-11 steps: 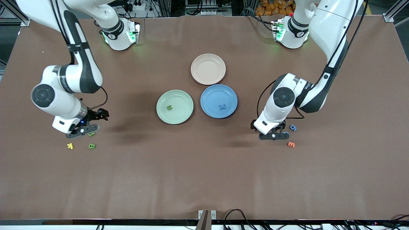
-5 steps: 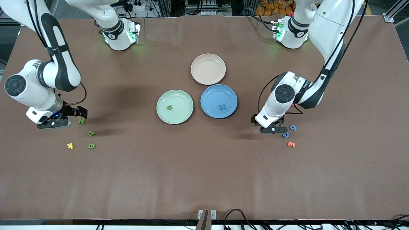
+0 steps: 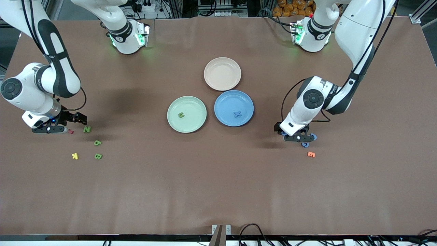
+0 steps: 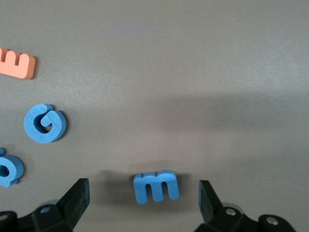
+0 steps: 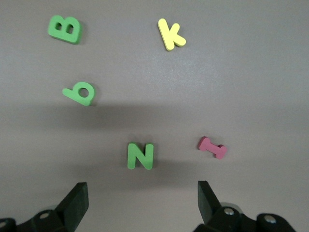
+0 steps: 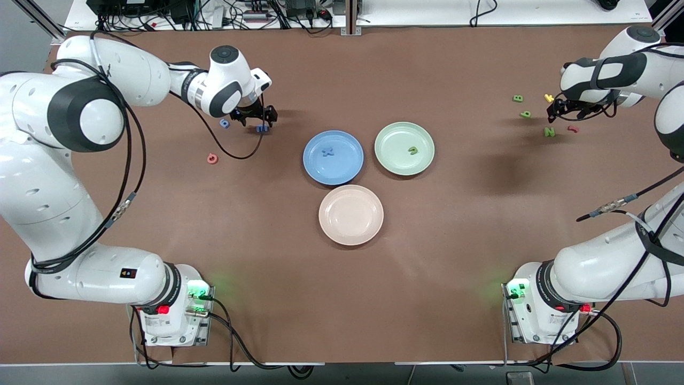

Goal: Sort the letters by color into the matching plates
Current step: 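Reach the left gripper to the blue m while the right gripper reaches green N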

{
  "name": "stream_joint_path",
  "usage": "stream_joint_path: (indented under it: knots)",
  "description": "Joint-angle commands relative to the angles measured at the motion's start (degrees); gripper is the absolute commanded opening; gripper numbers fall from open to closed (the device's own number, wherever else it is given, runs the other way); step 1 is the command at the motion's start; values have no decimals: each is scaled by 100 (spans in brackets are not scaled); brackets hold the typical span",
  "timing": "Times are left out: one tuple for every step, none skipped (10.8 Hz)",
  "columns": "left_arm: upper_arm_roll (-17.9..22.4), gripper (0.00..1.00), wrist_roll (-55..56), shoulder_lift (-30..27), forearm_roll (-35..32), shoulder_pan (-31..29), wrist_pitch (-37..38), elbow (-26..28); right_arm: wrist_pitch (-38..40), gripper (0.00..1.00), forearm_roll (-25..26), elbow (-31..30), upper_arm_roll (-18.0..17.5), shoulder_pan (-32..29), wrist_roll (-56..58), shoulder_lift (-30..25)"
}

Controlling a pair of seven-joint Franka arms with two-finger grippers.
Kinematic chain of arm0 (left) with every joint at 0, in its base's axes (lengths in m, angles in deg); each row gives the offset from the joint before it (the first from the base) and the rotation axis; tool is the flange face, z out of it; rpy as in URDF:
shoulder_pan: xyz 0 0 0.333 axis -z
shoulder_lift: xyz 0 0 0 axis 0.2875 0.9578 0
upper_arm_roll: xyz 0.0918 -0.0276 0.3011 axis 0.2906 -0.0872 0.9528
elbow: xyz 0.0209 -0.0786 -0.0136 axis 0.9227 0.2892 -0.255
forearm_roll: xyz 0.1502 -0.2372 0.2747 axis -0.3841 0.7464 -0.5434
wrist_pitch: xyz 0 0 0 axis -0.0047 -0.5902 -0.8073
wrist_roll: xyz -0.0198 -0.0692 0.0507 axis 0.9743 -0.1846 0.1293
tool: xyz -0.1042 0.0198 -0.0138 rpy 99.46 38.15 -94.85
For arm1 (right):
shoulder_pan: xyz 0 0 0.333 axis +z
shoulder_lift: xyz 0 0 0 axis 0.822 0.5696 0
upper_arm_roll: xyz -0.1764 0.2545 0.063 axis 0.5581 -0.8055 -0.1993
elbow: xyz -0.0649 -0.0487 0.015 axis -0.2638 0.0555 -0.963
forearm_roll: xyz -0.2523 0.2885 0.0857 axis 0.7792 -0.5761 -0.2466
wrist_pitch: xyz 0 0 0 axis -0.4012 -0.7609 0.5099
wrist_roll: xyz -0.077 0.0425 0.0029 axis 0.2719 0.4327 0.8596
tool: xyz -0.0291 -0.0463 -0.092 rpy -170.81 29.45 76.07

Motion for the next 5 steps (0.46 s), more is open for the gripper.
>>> stream_joint_path:
  knots:
    - [-88, 100, -7, -63, -131, -70, -164, 138, -418, 100, -384, -12, -419, -378, 7, 311]
    - [-88, 100, -7, -45, -131, -70, -190, 138, -558, 100, -525, -3, -734, -649, 7, 425]
    - [-88, 100, -7, -10, -114, -62, -190, 121, -682, 100, -553, -3, -894, -817, 7, 505]
    - [-88, 100, -7, 16, -96, -53, -199, 94, -761, 100, -562, -11, -922, -863, 7, 584]
    - [-88, 100, -7, 60, -96, -53, -208, 77, -779, 100, -562, -11, -922, -872, 15, 619]
